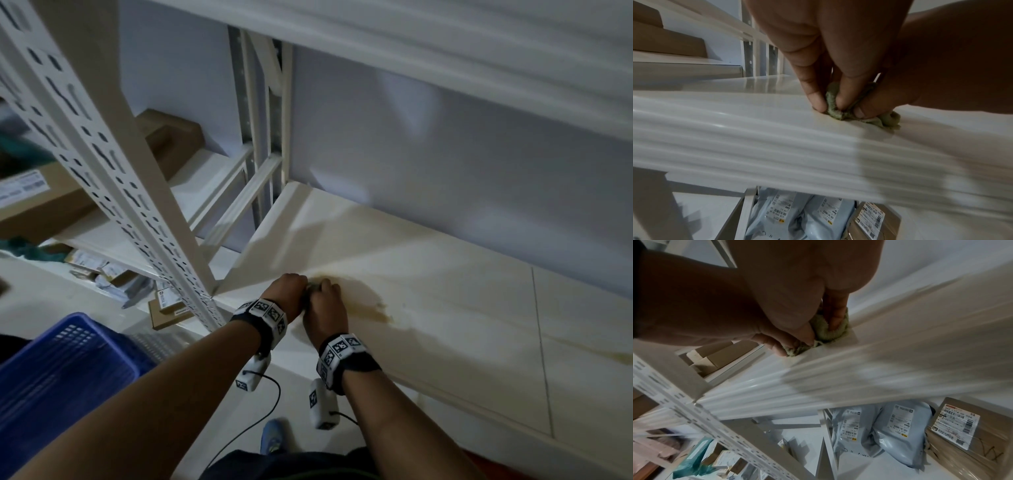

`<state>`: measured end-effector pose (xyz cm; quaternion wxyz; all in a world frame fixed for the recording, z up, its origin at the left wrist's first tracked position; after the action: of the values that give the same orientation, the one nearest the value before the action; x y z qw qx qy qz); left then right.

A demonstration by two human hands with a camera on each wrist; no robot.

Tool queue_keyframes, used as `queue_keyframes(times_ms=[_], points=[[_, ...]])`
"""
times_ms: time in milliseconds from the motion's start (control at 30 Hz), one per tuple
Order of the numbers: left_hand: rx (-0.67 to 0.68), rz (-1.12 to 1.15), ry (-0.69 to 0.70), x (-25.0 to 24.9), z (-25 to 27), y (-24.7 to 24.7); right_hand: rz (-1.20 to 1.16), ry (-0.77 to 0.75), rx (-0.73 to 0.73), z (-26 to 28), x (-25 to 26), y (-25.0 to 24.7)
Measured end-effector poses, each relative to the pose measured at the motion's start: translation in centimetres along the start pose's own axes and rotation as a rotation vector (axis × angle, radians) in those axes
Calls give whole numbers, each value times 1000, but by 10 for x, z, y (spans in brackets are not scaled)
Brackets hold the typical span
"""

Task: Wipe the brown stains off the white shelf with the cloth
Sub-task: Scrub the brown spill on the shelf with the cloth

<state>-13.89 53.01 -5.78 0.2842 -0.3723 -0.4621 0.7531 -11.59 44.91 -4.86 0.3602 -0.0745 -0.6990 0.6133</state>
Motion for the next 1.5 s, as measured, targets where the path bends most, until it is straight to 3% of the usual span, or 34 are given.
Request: queue_keyframes(times_ms=[367, 767, 1200, 1500], points=[[8, 23, -56, -16, -43, -12, 67, 57, 166, -49, -17, -17], [0, 95, -90, -17, -63, -18, 160, 34, 209, -74, -28, -16], [-22, 48, -134, -25, -37, -5, 137, -80, 181, -46, -32, -17], [-47, 28, -232, -72, -7, 15, 89, -219, 196, 1, -62, -35]])
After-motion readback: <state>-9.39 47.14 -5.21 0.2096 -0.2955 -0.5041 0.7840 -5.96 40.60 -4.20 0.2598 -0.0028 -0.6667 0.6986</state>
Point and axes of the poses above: each hand's wrist, its own z-axis away from the middle knuckle, its own y-axis out of the palm, x = y × z, the point moved 7 cm from there along -z, towards the middle knuckle, and after that the axes turned 6 degrees about -y, right-handed, at the moved point
